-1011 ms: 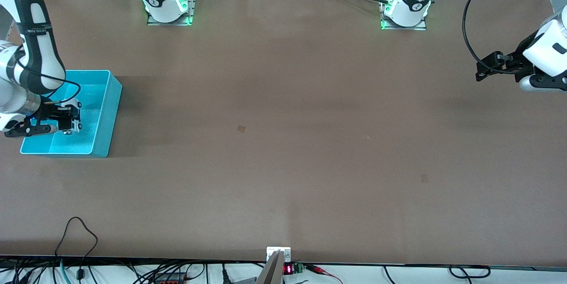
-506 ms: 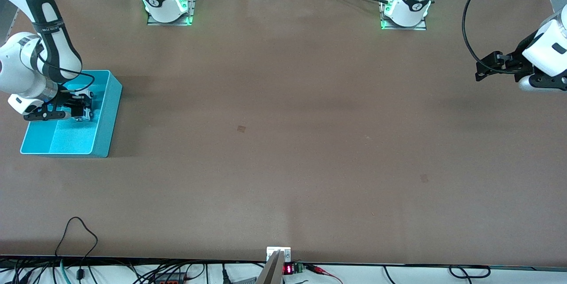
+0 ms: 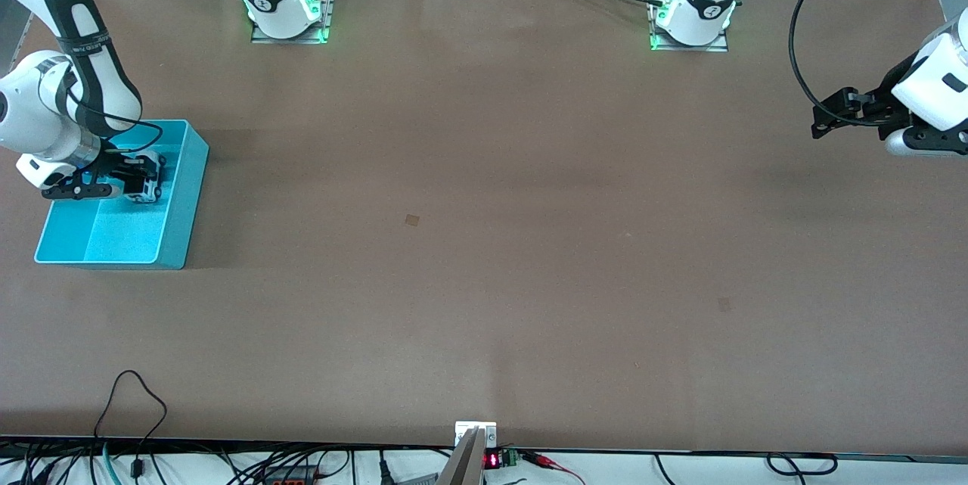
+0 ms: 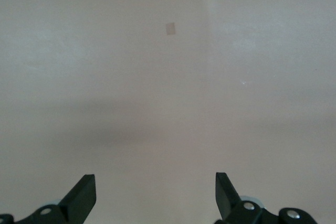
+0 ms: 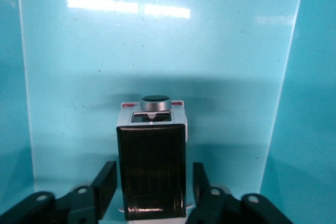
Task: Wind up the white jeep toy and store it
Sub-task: 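Lower the jeep into the blue bin and open the right gripper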
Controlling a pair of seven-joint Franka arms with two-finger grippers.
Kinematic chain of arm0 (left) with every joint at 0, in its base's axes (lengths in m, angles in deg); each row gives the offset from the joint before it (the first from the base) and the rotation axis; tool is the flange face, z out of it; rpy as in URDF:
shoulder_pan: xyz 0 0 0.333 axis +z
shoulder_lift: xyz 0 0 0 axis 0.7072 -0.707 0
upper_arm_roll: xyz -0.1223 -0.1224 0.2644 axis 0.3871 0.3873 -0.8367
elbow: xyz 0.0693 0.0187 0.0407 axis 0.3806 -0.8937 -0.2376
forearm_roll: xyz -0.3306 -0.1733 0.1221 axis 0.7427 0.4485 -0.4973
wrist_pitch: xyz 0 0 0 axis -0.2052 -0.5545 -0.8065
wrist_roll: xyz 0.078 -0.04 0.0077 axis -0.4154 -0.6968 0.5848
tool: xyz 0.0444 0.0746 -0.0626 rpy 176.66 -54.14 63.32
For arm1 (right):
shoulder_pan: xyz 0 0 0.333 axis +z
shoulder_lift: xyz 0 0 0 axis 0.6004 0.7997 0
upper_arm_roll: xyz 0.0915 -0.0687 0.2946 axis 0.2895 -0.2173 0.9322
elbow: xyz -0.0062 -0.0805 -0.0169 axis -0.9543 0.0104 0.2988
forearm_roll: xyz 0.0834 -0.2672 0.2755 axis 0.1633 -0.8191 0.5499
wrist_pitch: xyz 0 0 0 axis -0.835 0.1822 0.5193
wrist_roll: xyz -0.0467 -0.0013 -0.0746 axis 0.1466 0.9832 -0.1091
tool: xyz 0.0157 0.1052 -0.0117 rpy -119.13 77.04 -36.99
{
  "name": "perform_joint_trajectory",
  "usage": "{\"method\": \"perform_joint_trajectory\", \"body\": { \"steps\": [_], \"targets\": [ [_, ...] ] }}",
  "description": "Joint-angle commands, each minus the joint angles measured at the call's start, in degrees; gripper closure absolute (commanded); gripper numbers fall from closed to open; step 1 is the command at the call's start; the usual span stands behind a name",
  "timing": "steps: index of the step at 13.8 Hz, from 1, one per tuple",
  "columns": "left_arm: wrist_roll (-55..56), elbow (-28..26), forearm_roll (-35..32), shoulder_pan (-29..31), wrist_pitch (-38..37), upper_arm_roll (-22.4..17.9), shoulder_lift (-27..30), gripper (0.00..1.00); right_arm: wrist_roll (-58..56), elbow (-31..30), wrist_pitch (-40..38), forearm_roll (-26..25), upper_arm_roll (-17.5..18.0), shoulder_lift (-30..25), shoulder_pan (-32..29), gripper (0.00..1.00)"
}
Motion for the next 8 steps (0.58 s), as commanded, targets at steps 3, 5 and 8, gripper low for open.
{"method": "perform_joint_trajectory", "body": {
  "steps": [3, 5, 8],
  "targets": [
    [-0.3, 0.6, 0.6, 0.3, -1.2, 0.2, 0.5, 0.0, -1.7, 0.1, 0.1, -0.8, 0.8, -5.9, 0.9, 0.0],
    [-0.3, 0.6, 0.7, 0.3, -1.2, 0.2, 0.5, 0.0, -5.5, 2.1, -2.7, -0.9, 0.9, -8.5, 2.6, 0.0],
    [-0.3, 0.6, 0.6, 0.4, -1.2, 0.0, 0.5, 0.0, -6.8, 11.6, -15.0, -0.5, 1.0, -9.8, 5.5, 0.0]
  ]
}}
